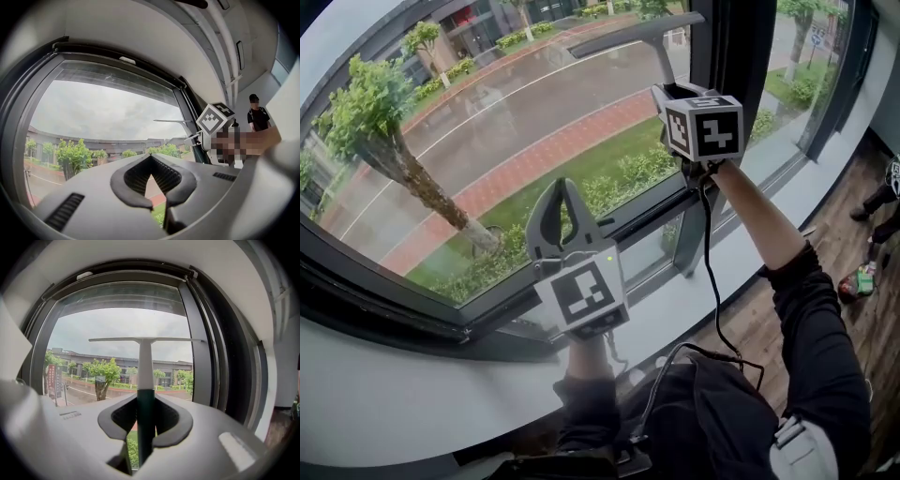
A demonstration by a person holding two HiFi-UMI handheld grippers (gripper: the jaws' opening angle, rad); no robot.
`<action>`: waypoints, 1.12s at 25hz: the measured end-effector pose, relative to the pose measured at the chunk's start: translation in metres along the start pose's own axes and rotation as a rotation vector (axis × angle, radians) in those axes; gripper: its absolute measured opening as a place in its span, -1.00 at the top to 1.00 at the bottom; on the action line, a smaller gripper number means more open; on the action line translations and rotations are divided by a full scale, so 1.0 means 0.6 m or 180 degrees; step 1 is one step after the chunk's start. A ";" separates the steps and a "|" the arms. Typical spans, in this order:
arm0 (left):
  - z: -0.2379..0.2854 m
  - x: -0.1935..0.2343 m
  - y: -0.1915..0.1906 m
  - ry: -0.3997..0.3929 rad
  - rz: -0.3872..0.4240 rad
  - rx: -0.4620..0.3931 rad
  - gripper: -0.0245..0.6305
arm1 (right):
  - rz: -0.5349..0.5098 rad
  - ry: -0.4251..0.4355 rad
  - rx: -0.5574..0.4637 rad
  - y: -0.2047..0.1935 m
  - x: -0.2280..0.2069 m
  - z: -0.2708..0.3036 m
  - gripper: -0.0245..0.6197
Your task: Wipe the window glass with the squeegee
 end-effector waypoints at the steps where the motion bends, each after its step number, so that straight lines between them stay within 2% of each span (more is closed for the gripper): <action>1: 0.001 -0.002 -0.003 -0.0012 0.0000 0.0009 0.93 | 0.0014 0.0015 0.0014 -0.007 0.002 0.002 0.70; 8: -0.001 -0.017 -0.025 -0.0059 -0.0014 0.0079 0.93 | 0.0041 0.0031 0.0116 -0.051 0.002 0.000 0.70; 28: 0.006 -0.076 -0.087 -0.0471 -0.0030 0.0392 0.93 | 0.0162 0.0077 0.0369 -0.137 0.022 0.003 0.70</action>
Point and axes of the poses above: the fingertips, and each gripper's own axes: z forward along the fingers, x to its left, y out of its top, the point moved 4 cm from there along -z, backward along the fingers, and after that the axes turned 4 degrees about -z, right-handed, at the moved point
